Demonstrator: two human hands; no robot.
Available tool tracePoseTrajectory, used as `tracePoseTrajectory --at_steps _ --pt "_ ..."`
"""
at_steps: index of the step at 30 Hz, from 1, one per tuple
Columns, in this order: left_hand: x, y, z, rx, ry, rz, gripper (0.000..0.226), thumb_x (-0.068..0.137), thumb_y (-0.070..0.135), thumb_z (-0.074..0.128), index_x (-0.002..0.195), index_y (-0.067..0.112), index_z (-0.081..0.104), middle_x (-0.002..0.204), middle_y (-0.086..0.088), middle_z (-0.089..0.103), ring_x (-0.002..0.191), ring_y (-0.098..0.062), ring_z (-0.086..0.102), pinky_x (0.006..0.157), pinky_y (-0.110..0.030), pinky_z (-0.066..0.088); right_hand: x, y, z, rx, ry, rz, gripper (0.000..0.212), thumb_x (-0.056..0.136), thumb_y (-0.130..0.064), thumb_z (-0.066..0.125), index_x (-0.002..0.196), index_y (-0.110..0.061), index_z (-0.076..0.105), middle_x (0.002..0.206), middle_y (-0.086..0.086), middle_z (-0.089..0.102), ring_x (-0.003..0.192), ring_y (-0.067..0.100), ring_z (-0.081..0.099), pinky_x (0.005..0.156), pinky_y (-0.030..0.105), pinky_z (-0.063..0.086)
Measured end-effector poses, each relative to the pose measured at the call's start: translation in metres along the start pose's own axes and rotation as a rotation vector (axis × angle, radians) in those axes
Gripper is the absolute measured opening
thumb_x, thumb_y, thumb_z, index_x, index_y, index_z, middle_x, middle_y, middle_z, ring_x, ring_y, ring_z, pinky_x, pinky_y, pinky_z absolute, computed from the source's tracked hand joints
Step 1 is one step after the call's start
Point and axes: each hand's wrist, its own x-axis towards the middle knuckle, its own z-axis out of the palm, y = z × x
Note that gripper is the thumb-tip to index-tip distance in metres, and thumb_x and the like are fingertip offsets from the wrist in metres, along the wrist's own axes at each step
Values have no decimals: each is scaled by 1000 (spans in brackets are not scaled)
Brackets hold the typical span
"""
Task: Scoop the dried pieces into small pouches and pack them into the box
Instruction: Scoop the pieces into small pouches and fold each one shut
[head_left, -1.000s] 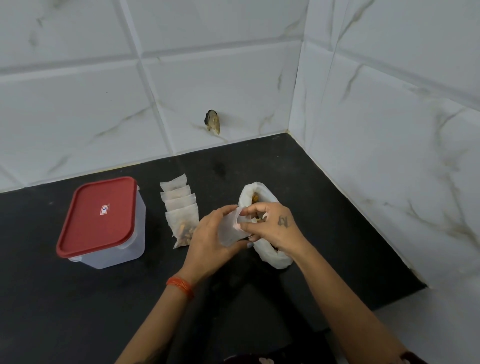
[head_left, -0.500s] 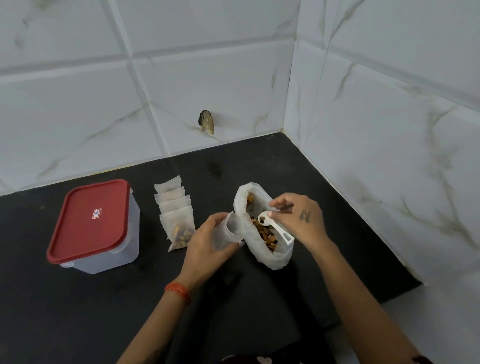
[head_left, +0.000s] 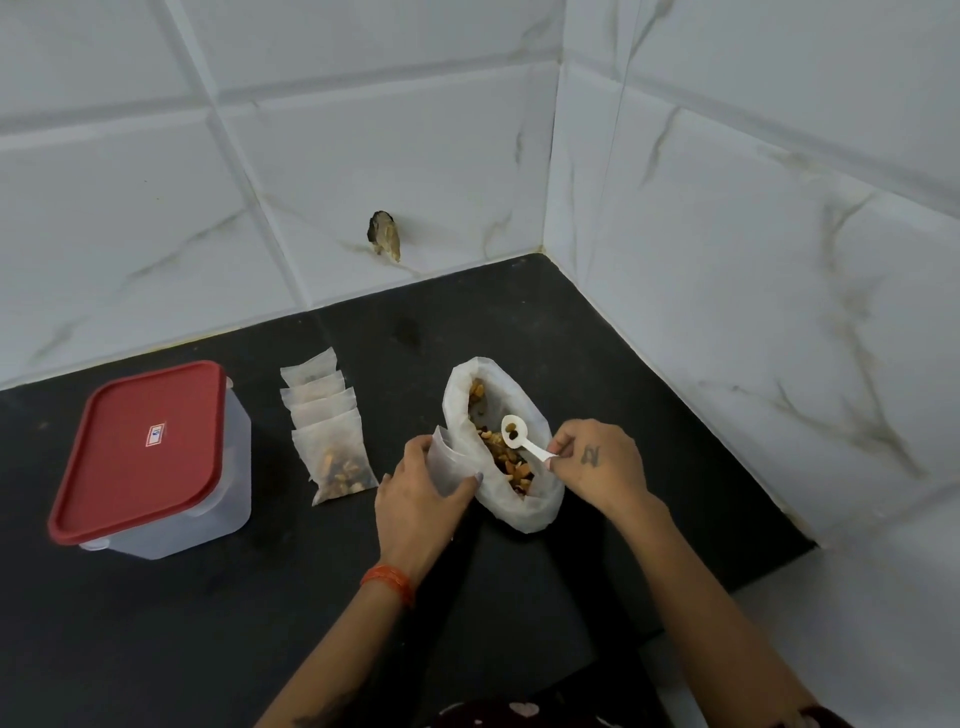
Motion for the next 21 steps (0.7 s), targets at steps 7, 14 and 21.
tracePoseTrajectory --at_steps 7,14,21 --pt "-4 -5 -2 8 7 -5 68 76 42 73 131 23 38 128 -2 55 114 -18 54 100 -44 45 -9 -3 -20 66 1 -124 5 78 -25 72 79 -27 68 72 -14 60 69 5 59 67 19 49" --pt "-6 -3 -3 14 -2 -6 68 76 43 72 131 23 38 125 -2 56 113 -18 54 100 -44 44 -17 -16 -21 -54 -66 -144 13 75 -22 73 67 -26 65 75 -7 67 72 9 64 72 24 54" --pt "-7 -1 -6 22 -8 -8 67 76 42 72 131 22 38 126 -3 56 113 -18 55 99 -43 45 -18 -22 -12 -161 -37 -173 11 80 -23 70 89 -18 71 90 0 70 87 14 65 78 25 53"
